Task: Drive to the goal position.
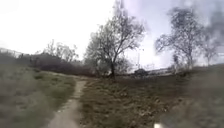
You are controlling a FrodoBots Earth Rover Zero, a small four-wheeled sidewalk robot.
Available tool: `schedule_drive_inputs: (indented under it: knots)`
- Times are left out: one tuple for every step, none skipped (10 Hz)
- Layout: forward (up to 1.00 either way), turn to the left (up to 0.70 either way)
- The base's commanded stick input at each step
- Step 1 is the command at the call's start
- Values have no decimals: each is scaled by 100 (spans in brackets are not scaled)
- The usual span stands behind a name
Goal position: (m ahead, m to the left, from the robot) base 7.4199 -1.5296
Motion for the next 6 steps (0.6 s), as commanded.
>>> schedule_drive_inputs:
  knots:
    - [70,35]
    - [70,22]
    - [70,5]
    - [70,17]
    - [70,20]
    - [70,0]
